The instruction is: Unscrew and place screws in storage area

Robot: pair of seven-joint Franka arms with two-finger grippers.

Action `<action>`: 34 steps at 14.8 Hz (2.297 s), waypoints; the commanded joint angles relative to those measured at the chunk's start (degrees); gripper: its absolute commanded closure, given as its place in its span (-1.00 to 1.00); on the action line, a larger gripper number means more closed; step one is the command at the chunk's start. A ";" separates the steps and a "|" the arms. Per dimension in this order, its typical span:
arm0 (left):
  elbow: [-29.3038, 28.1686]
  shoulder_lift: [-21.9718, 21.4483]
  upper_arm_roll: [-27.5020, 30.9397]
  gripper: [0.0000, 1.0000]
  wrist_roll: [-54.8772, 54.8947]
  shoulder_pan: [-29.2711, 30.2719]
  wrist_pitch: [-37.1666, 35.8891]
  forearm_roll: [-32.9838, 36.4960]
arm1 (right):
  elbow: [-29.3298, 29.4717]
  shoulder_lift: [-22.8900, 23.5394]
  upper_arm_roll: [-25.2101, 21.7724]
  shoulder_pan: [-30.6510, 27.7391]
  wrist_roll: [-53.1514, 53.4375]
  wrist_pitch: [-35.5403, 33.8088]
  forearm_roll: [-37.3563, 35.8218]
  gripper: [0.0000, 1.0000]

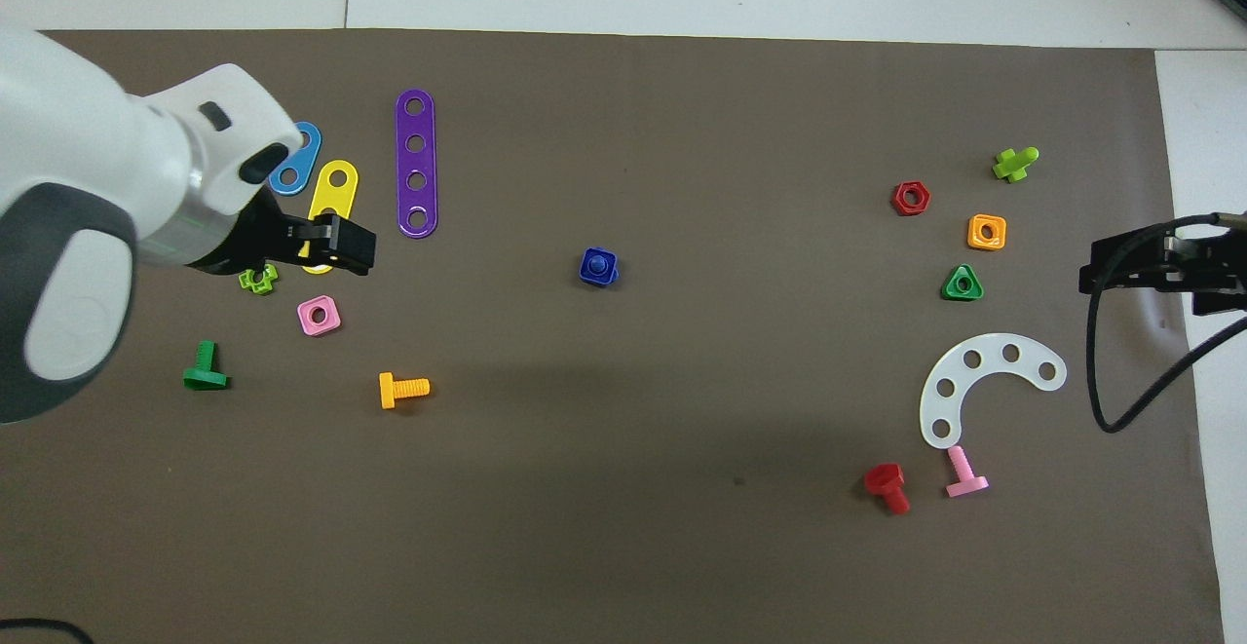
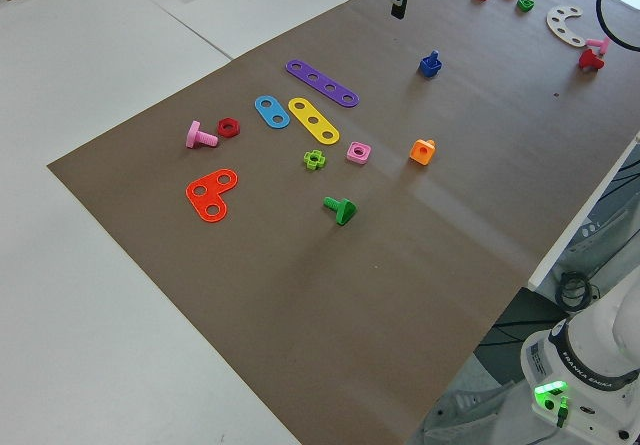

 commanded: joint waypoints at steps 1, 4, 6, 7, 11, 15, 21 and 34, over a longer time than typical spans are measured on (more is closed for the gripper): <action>3.36 6.02 0.91 -1.00 -7.30 -4.89 4.99 -0.96 | -0.01 -0.55 0.20 -0.51 -1.99 -0.92 0.88 -1.00; 3.28 8.32 0.83 -0.98 -11.55 -7.36 13.25 -3.14 | -0.01 -0.55 0.20 -0.51 -1.99 -0.92 0.88 -1.00; 2.92 10.42 0.91 -0.96 -12.08 -9.72 16.34 -3.68 | -0.01 -0.55 0.20 -0.51 -1.99 -0.92 0.88 -1.00; 3.27 12.61 1.00 -0.95 -14.26 -11.56 18.18 -3.42 | -0.01 -0.55 0.20 -0.51 -1.99 -0.92 0.80 -1.00; 4.15 18.68 1.00 -0.90 -16.21 -14.65 25.31 -3.16 | -0.01 -0.55 0.20 -0.51 -1.99 -0.92 0.88 -1.00; 8.81 25.11 1.27 -0.86 -16.13 -17.12 27.50 0.52 | -0.01 -0.55 0.20 -0.51 -1.99 -0.92 0.88 -1.00; 4.78 26.25 1.09 -0.72 -15.78 -17.47 32.86 3.78 | -0.01 -0.55 0.20 -0.51 -1.99 -0.92 0.88 -1.00; 0.11 27.30 1.00 -0.57 -15.42 -19.58 36.13 6.42 | -0.01 -0.55 0.20 -0.51 -1.99 -0.92 0.88 -1.00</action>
